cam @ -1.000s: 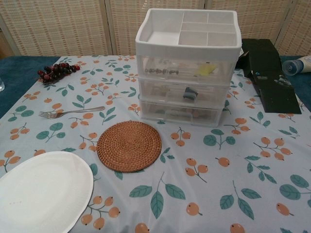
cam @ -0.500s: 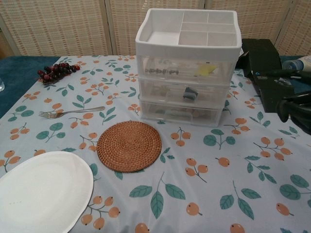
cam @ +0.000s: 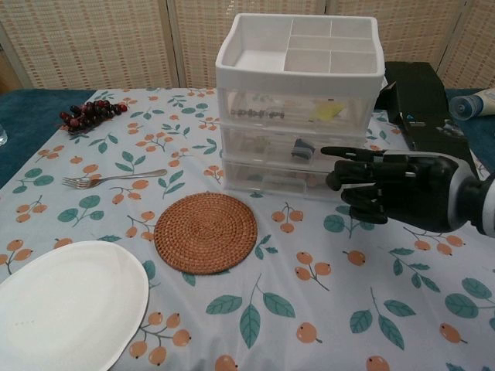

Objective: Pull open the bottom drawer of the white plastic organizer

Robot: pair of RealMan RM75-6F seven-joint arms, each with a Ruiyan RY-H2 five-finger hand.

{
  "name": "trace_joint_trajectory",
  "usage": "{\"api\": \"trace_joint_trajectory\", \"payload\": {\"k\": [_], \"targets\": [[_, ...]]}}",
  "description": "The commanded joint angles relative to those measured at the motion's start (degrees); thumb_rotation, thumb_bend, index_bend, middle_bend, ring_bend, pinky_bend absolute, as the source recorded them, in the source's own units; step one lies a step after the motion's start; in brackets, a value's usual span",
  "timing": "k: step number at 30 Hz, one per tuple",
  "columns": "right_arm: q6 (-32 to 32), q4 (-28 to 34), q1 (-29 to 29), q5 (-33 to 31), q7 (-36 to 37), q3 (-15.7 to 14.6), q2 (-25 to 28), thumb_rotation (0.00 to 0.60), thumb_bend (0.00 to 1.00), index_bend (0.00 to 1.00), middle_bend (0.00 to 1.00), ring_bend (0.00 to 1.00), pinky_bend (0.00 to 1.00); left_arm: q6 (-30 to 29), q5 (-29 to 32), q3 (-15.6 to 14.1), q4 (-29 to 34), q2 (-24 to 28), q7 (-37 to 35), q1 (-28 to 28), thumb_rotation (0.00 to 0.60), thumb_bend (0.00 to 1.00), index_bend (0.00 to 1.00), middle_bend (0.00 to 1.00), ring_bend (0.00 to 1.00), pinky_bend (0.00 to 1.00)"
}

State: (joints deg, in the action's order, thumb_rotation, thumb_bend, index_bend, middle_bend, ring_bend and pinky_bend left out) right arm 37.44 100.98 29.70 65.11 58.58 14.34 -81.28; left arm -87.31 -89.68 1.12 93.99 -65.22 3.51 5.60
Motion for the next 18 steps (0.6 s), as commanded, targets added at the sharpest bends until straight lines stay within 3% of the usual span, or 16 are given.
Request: {"api": "trace_joint_trajectory", "payload": {"k": [1, 18], "targets": [[-2.2, -2.3, 1.9, -2.0, 0.1, 1.4, -2.4, 0.6, 0.56, 0.0, 0.64, 0.8, 0.85, 0.0, 0.1, 0.0, -0.1, 0.1, -0.1, -0.1, 0.6, 0.29, 0.11, 0.0, 0.02, 0.06], [-8.4, -10.5, 8.3, -10.6, -5.4, 5.7, -10.0, 0.6, 0.56, 0.0, 0.64, 0.8, 0.85, 0.1, 0.6, 0.1, -0.4, 0.4, -0.3, -0.4, 0.6, 0.29, 0.11, 0.0, 0.02, 0.06]]}}
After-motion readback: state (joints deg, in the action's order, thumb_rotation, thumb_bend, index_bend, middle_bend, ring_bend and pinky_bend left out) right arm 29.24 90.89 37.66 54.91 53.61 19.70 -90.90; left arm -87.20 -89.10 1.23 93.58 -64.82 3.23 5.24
